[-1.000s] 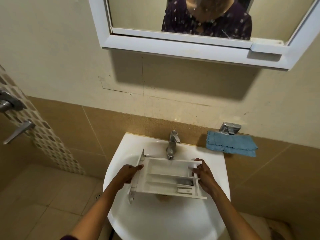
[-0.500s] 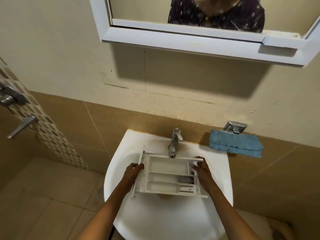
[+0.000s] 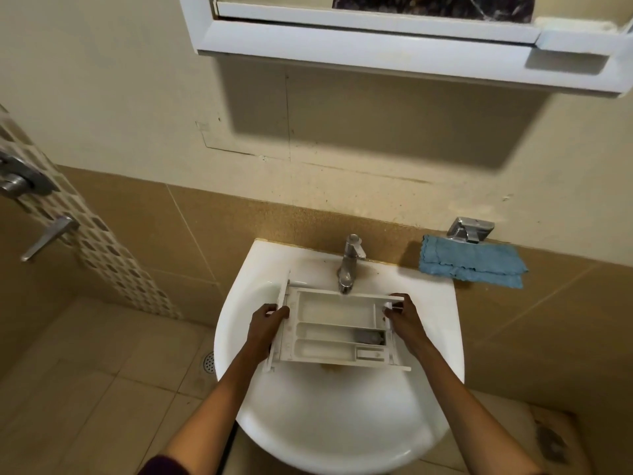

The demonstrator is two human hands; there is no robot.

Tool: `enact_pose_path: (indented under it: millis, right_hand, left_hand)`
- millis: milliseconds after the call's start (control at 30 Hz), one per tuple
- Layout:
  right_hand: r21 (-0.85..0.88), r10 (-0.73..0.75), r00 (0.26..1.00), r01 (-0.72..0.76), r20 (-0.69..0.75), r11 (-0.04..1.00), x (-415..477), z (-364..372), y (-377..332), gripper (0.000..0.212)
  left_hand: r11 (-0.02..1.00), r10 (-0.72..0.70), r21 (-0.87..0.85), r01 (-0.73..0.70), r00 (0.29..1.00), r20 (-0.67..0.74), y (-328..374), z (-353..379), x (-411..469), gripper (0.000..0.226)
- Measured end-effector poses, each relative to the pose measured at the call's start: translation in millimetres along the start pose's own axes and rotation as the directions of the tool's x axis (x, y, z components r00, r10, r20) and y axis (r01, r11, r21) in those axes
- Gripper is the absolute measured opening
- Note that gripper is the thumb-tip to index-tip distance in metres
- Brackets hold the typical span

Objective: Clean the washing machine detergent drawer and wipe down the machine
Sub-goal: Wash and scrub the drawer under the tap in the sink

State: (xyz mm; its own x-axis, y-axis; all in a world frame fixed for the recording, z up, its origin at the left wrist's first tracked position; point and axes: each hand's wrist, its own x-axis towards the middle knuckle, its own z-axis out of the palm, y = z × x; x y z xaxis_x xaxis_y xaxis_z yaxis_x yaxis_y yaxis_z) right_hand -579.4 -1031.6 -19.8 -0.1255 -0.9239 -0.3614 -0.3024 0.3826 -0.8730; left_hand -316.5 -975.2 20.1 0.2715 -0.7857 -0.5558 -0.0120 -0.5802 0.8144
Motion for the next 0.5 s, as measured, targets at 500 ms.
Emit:
enact_pose_path:
  millis: [500]
  right_hand:
    - [-0.346,-0.307,0.888,0.184,-0.343,0.920,-10,18,-19,0.027]
  left_hand:
    - [0.999,0.028,0.037,-0.025,0.995,-0.095,11,11,-3,0.073]
